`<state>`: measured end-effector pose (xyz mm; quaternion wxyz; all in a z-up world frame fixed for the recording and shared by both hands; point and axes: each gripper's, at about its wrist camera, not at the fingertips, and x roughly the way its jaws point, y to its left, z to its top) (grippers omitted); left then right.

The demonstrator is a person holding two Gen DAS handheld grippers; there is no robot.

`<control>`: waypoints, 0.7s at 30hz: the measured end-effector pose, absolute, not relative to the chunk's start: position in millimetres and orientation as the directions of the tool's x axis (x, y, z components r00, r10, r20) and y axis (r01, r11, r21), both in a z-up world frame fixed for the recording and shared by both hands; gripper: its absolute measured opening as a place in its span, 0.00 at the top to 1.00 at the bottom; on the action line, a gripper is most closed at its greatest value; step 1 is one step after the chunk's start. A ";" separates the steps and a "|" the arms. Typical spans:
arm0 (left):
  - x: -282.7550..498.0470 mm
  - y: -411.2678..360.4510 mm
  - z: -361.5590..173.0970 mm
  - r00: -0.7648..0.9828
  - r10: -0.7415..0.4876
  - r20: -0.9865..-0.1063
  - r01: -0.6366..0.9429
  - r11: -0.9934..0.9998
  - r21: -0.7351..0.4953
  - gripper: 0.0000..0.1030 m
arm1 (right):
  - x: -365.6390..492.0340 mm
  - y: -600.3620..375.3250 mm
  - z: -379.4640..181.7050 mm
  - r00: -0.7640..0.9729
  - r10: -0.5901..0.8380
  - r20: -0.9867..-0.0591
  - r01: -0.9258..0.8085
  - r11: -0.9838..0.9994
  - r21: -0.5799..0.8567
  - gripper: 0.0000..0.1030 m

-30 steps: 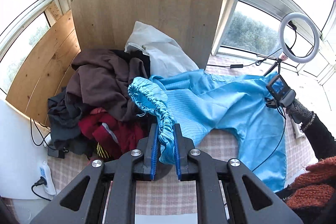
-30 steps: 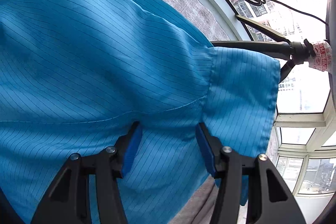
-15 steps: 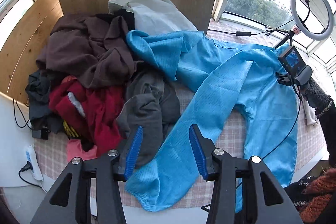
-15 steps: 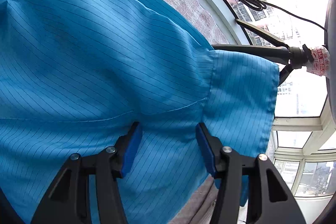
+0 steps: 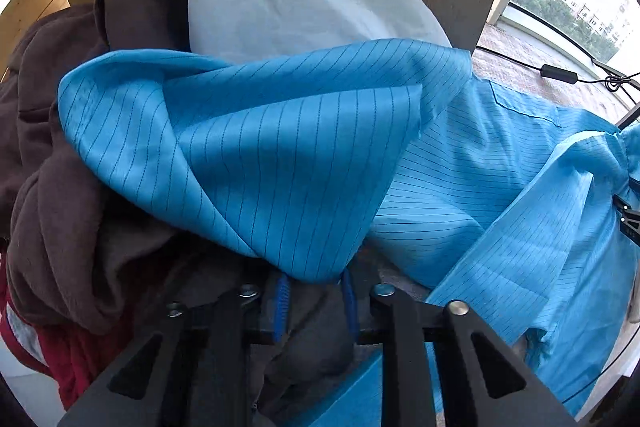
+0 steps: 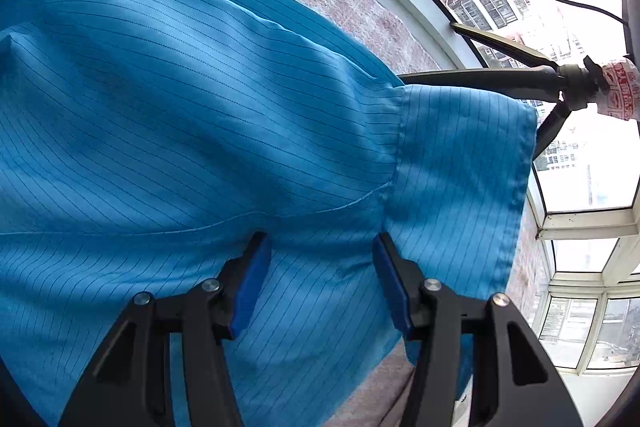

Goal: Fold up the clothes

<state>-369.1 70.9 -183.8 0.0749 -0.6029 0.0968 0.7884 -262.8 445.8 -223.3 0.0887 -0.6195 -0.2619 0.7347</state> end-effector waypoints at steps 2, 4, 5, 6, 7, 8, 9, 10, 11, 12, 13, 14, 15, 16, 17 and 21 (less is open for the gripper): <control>-363.6 67.3 -170.6 -0.272 0.007 -0.962 -0.264 -0.962 0.067 0.99 | -262.2 444.6 -225.2 -0.217 0.454 -0.864 0.192 -0.848 -0.494 0.49; -353.9 63.5 -146.9 -0.290 0.014 -0.957 -0.305 -0.949 0.079 0.99 | -263.7 447.1 -231.5 -0.218 0.454 -0.864 0.190 -0.849 -0.494 0.49; -348.1 61.3 -130.1 -0.307 0.018 -0.952 -0.328 -0.940 0.088 0.99 | -264.2 447.5 -232.0 -0.219 0.454 -0.864 0.190 -0.848 -0.494 0.49; -342.1 58.5 -109.7 -0.334 0.015 -0.942 -0.352 -0.930 0.110 0.99 | -264.8 448.0 -232.4 -0.219 0.454 -0.863 0.190 -0.848 -0.495 0.49; -336.9 55.2 -88.3 -0.361 0.006 -0.933 -0.374 -0.917 0.139 0.99 | -265.2 448.0 -232.8 -0.218 0.455 -0.863 0.190 -0.848 -0.495 0.49; -334.0 51.7 -66.2 -0.386 -0.006 -0.922 -0.392 -0.904 0.170 0.99 | -265.4 447.7 -233.1 -0.217 0.456 -0.863 0.190 -0.847 -0.496 0.49; -335.1 47.9 -43.1 -0.411 -0.022 -0.911 -0.403 -0.892 0.204 0.99 | -265.7 447.3 -233.4 -0.215 0.457 -0.863 0.191 -0.847 -0.496 0.49; -336.2 44.1 -20.1 -0.436 -0.038 -0.899 -0.413 -0.879 0.238 0.99 | -265.9 446.9 -233.5 -0.214 0.458 -0.863 0.191 -0.846 -0.497 0.49; -337.0 40.9 1.9 -0.455 -0.051 -0.889 -0.421 -0.867 0.265 0.99 | -265.6 446.1 -233.3 -0.213 0.459 -0.862 0.192 -0.846 -0.498 0.49; -337.6 38.8 21.9 -0.463 -0.062 -0.884 -0.426 -0.859 0.283 0.99 | -264.8 444.9 -232.7 -0.212 0.460 -0.862 0.191 -0.846 -0.498 0.49; -339.1 36.9 40.2 -0.468 -0.071 -0.881 -0.437 -0.848 0.301 0.99 | -264.5 442.9 -232.3 -0.211 0.460 -0.862 0.190 -0.846 -0.498 0.49; -342.9 36.3 54.3 -0.471 -0.087 -0.878 -0.454 -0.829 0.326 0.98 | -264.5 441.4 -232.2 -0.211 0.461 -0.862 0.187 -0.846 -0.498 0.49; -349.9 37.5 63.1 -0.476 -0.113 -0.872 -0.463 -0.811 0.357 0.95 | -264.4 441.2 -231.9 -0.211 0.462 -0.861 0.186 -0.846 -0.499 0.49; -361.3 39.4 65.5 -0.470 -0.136 -0.872 -0.470 -0.798 0.378 0.95 | -264.4 441.2 -231.3 -0.212 0.463 -0.860 0.185 -0.845 -0.501 0.49; -372.7 41.3 68.0 -0.464 -0.159 -0.871 -0.477 -0.784 0.397 0.95 | -264.3 440.7 -231.1 -0.212 0.466 -0.859 0.184 -0.844 -0.503 0.49; -447.0 35.4 25.5 -0.405 -0.293 -0.866 -0.465 -0.750 0.471 0.65 | -266.0 439.3 -233.6 -0.213 0.485 -0.848 0.185 -0.832 -0.522 0.49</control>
